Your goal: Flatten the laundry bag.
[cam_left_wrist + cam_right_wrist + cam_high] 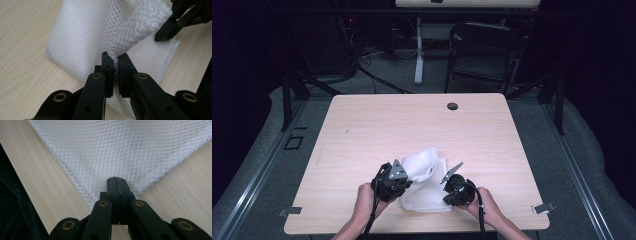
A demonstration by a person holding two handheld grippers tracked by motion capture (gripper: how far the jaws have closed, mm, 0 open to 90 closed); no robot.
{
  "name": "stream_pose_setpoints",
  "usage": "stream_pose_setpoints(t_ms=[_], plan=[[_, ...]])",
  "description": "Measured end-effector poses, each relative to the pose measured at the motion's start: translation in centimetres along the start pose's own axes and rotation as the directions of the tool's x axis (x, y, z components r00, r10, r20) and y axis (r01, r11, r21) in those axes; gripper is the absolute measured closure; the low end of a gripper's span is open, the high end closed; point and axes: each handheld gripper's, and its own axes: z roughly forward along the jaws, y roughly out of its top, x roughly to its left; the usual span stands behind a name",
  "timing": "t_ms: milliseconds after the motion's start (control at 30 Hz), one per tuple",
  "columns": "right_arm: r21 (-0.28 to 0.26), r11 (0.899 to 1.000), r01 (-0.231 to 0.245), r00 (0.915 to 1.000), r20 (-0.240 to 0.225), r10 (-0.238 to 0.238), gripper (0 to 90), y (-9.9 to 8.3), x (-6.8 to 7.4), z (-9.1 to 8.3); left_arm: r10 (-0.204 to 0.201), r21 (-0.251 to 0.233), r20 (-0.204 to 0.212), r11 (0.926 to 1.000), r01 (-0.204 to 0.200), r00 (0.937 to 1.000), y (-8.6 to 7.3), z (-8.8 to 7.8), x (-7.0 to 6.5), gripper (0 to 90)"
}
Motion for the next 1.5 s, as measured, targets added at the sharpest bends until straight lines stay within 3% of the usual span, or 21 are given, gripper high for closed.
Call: stream_pose_setpoints(t_ms=[200, 900, 1233, 1500], plan=[[0.025, 1.0, 0.003, 1.0, 0.008, -0.003, 90.0, -0.1, -0.1, -0.2, -0.004, -0.003, -0.008, 1.0, 0.004, 1.0, -0.2, -0.4, 0.3, 85.2], [0.027, 0.999, -0.02, 0.9995, 0.027, 0.019, 90.0, -0.8, -0.6, -0.6, -0.026, 0.003, -0.018, 0.9996, 0.026, 0.9995, -1.1, -1.0, 0.8, 85.7], [0.028, 0.999, -0.023, 0.9992, 0.034, 0.022, 90.0, -1.1, -0.9, -0.8, -0.063, 0.011, -0.043, 0.9979, 0.064, 0.9971, -1.8, -1.2, 1.1, 86.1], [0.029, 0.999, -0.029, 0.9989, 0.038, 0.028, 90.0, -1.2, -1.1, -0.9, -0.104, 0.014, -0.038, 0.9944, 0.104, 0.9939, -2.4, -1.2, 1.8, 86.3]])
